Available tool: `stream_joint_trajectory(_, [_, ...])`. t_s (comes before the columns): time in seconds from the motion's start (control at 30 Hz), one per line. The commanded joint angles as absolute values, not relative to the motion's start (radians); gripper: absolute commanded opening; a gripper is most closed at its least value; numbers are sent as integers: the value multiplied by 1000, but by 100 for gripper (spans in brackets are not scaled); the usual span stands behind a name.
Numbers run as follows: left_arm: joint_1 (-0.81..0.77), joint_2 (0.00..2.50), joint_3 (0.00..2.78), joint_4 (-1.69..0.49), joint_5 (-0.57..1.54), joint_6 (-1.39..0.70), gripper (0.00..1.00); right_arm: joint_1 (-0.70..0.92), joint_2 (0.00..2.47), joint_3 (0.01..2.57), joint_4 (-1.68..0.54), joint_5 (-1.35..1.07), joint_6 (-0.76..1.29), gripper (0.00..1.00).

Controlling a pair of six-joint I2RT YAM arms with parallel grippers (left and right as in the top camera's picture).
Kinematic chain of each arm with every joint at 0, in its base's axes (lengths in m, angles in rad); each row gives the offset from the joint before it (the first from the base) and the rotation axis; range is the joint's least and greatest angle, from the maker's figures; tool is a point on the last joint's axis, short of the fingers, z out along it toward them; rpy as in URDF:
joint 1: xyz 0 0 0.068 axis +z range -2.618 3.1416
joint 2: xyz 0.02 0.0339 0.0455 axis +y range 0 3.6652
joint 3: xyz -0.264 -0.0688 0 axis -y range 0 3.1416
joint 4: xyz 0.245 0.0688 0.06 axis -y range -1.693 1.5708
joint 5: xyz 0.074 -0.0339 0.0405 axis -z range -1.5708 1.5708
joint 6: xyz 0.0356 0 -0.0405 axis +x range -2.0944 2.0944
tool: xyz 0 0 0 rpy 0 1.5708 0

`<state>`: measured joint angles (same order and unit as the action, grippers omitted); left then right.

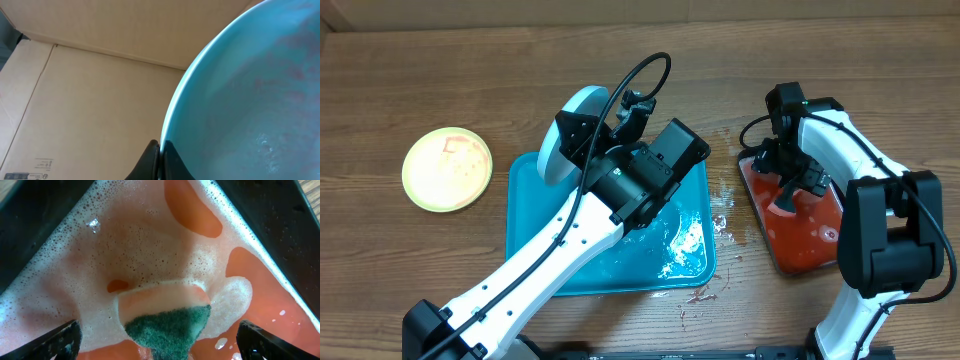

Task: Clean dirty plates on tray and stack at the side
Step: 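Carry the white plate left and place it on the yellow plates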

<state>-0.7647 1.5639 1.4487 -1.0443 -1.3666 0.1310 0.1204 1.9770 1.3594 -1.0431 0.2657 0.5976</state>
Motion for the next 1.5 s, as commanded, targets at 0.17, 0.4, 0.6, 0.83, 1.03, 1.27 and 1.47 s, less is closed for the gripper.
stream_joint_trajectory(0.17, [-767,1549,1476,-1039,-1395,135,4,122,1954,1359,-1040,269,598,100])
stream_joint_trajectory(0.4, [-767,1549,1475,-1039,-1399,135,4,122,1954,1359,-1040,269,598,100])
stream_joint_trajectory(0.6, [-767,1549,1476,-1039,-1399,135,5,122,1954,1359,-1040,268,598,100])
stream_joint_trajectory(0.83, [-762,1549,1476,-1047,-1306,50,5,122,1954,1359,-1040,269,598,100])
stream_joint_trajectory(1.03, [-710,1549,1475,-1122,-723,-242,4,122,1954,1359,-1040,269,598,100])
stream_joint_trajectory(1.27, [-554,1549,1438,-1118,-391,-451,4,122,1954,1359,-1040,269,598,100])
stream_joint_trajectory(1.47, [-361,1548,1422,-1067,-231,-481,4,122,1954,1359,-1040,269,598,100])
